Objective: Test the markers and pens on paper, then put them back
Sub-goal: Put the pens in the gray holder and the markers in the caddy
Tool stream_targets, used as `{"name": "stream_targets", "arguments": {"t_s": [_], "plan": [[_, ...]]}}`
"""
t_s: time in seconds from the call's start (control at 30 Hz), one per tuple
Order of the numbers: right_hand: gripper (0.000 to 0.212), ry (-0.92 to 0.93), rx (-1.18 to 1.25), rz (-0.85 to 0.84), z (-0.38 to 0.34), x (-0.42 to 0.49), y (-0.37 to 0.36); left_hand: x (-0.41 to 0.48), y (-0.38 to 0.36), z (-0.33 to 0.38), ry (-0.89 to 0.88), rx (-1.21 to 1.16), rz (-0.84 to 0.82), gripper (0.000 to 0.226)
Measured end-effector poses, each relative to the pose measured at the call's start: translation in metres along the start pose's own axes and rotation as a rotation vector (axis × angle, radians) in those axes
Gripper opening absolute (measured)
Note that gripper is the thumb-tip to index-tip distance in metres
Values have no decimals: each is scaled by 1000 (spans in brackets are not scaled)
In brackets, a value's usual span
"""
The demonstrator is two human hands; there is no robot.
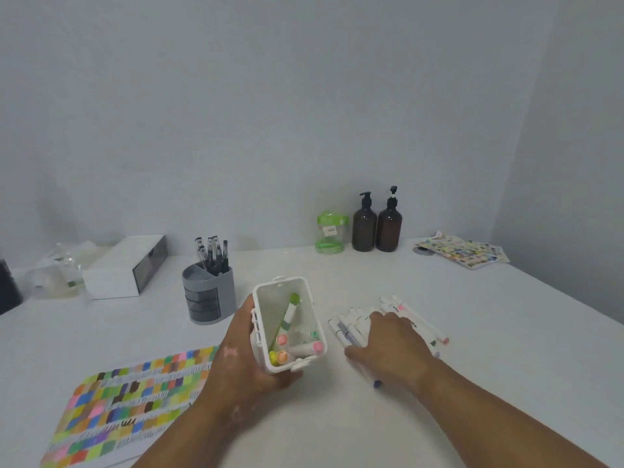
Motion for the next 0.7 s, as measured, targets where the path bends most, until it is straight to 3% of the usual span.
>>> {"name": "stream_targets", "arguments": {"t_s": [0.2,0.37,0.53,0.7], "plan": [[63,-35,-129,-28,-7,13,-8,-5,4,12,-79,1,8,106],[55,-56,-105,-68,-12,17,-11,-10,3,31,-161,38,-13,97],[59,-89,-63,-72,-12,19,-13,-11,1,40,-222,128,-3,103],[48,-99,-19,-105,-12,21,-20,-11,2,38,-213,129,24,106]]}}
Point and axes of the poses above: each hand's wrist, its own x-axis towards the middle knuckle, its own y-axis out of the back of the hand, z = x × y, the point moved 6 cm from there along x, towards the middle knuckle, and after that the axes turned 10 degrees about y, right-handed, at the moved point
